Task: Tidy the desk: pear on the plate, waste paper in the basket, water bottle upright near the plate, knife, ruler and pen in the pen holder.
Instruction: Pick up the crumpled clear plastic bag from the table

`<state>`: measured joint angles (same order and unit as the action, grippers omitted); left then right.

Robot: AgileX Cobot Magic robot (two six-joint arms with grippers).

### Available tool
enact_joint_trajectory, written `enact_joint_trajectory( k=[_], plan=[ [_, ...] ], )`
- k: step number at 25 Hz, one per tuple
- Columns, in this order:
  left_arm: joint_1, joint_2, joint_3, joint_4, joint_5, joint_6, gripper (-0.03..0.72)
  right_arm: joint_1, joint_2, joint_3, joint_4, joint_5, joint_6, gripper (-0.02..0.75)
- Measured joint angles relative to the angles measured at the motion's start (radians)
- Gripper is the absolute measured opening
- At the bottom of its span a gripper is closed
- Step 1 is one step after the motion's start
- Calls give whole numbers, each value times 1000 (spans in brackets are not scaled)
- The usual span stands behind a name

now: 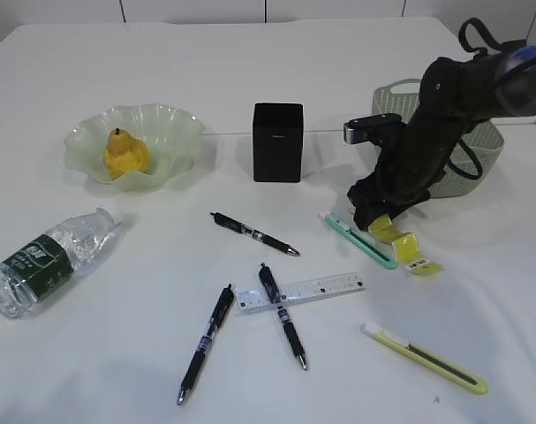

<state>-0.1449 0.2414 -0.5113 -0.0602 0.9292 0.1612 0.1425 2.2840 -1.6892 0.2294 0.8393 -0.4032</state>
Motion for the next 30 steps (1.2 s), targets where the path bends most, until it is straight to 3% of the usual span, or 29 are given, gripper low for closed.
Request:
enact_joint_trajectory(
  k=[6,15,30],
  plan=[
    [0,0,0,2,0,0,274,0,0,-3,0,4,0,463],
    [0,0,0,5,0,0,274,0,1,-3,1,24,-1,281],
    [0,0,0,5,0,0,274,0,17,-141,5,192,-1,267]
  ],
)
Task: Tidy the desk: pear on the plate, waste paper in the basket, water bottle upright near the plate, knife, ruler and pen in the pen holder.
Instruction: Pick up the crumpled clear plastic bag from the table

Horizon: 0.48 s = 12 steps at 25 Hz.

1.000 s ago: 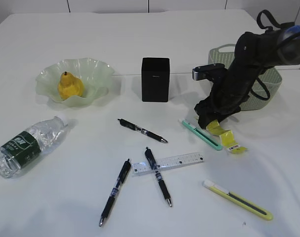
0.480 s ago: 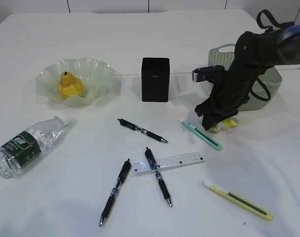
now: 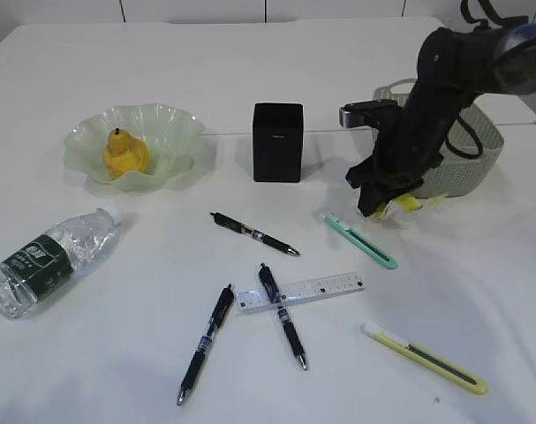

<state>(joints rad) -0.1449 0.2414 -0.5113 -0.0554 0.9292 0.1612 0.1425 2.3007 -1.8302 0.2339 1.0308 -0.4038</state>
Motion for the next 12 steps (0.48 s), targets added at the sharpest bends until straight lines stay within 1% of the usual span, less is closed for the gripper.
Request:
enact_joint_trajectory(
  k=[5,12],
  plan=[
    [0,0,0,0,0,0,273,0,0,-67,0,61,5,267],
    [0,0,0,0,0,0,272,0,2,-167,1,103,12,266]
  ],
)
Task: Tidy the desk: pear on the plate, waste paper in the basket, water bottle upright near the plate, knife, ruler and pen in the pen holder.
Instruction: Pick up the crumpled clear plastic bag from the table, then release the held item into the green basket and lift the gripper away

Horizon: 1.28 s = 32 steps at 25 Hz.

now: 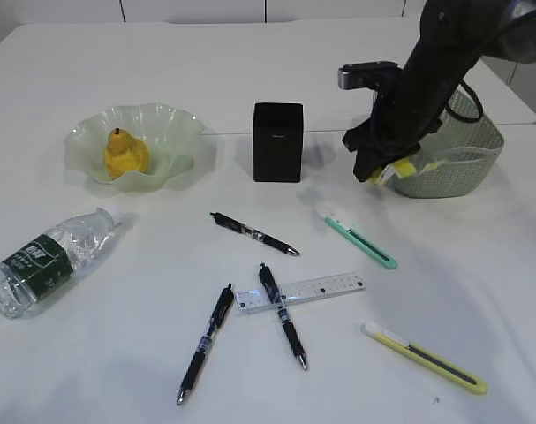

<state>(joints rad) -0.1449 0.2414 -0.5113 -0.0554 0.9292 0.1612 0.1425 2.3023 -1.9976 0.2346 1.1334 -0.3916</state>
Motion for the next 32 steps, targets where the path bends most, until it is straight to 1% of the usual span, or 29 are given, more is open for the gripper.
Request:
enact_joint_trajectory(
  k=[6,10,13,24,32],
  plan=[
    [0,0,0,0,0,0,271,0,0,-139,2,20,48,265],
    [0,0,0,0,0,0,271,0,0,-205,2,32,76,265],
    [0,0,0,0,0,0,269,0,0,-236,-29,34,88,265],
    [0,0,0,1,0,0,268,-17,0,-252,-182,-14,228,265],
    [0,0,0,1,0,0,268,-69,0,-253,-271,-61,314,265]
  ],
)
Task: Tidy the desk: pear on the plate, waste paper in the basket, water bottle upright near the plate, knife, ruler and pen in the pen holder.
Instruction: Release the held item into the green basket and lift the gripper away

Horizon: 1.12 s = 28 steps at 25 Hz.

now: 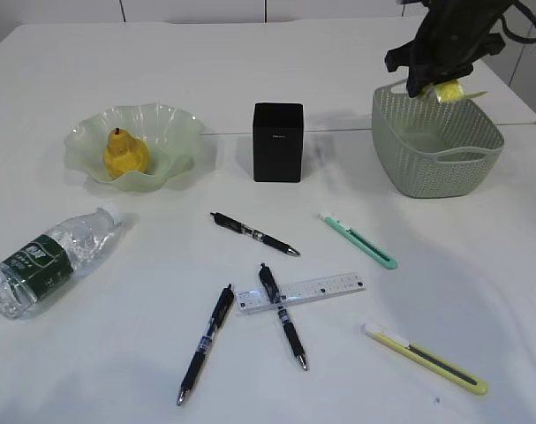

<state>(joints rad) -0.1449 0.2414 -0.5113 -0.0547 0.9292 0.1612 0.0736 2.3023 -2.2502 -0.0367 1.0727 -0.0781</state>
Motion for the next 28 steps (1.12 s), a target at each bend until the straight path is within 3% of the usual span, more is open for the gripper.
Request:
enact_joint_trajectory(
  k=[11,28],
  plan=[
    [0,0,0,2,0,0,268,-106,0,0,-26,-57,35,264],
    [0,0,0,2,0,0,268,-108,70,0,57,-112,16,261]
  ],
)
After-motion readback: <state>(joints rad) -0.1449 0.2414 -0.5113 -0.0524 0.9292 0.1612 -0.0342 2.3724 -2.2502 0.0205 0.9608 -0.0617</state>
